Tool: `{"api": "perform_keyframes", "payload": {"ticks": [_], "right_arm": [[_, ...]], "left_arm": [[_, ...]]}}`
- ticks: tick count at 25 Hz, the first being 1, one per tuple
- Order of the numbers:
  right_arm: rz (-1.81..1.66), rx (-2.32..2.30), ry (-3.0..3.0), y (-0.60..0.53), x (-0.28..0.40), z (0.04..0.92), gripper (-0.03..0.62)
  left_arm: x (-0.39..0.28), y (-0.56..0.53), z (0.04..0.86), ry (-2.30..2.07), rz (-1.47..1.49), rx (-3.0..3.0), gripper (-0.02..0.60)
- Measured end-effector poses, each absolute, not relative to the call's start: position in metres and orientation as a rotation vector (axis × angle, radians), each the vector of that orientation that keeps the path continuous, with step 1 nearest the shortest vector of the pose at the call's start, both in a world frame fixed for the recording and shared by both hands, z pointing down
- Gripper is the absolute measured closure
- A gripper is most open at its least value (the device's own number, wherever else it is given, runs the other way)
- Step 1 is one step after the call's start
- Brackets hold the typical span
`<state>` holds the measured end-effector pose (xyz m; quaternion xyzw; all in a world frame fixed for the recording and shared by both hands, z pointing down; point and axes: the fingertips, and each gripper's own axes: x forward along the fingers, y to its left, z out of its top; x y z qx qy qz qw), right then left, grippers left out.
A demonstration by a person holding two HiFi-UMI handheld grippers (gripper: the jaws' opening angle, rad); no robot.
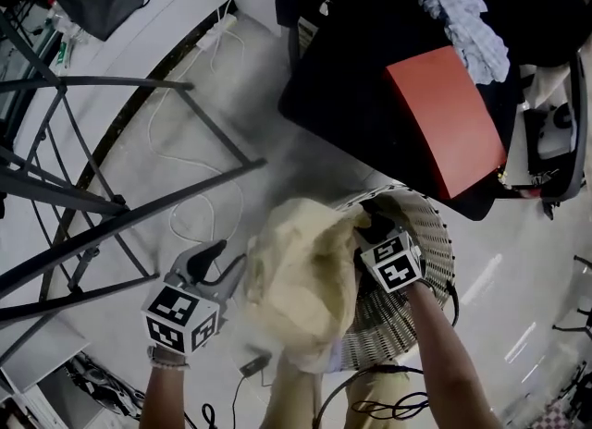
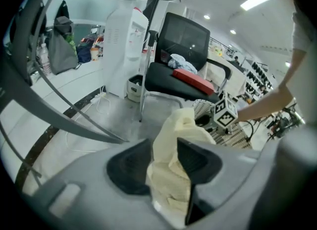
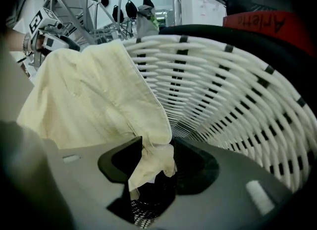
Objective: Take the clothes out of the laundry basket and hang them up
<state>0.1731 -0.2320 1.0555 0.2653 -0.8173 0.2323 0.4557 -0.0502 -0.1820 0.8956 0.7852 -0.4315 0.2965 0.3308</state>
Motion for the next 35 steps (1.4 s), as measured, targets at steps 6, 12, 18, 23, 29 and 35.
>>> {"api": "perform_keyframes", "payload": {"ticks": [6, 12, 18, 23, 29, 35], "right_arm": [[0.534, 0.613, -1.978, -0.241, 0.168, 1.088, 0.407], [0.535, 0.603, -1.973, -0.25, 0.158, 1.095, 0.452], [0.343, 0.55, -1.942, -0.238, 0.16, 1.062, 0.58], [0.208, 0.555, -1.937, -0.234, 0.167, 1.006, 0.58], [0.069, 0.571, -1.966, -0.233, 0.171, 0.917, 0.58], [-0.062, 0.565, -2.0, -0.238, 0.18, 0.823, 0.58]], "left_arm": [[-0.061, -0.173, 0.901, -1.176, 0.767, 2.038, 0.422], [-0.068, -0.161, 0.901, -1.196, 0.76, 2.023, 0.422], [-0.066, -0.158, 0.882, -1.234, 0.761, 2.023, 0.422], [-0.05, -0.159, 0.847, -1.245, 0.751, 2.058, 0.42], [-0.035, -0.151, 0.796, -1.271, 0.752, 2.069, 0.421], [-0.026, -0.146, 0.732, -1.35, 0.669, 2.049, 0.42]]}}
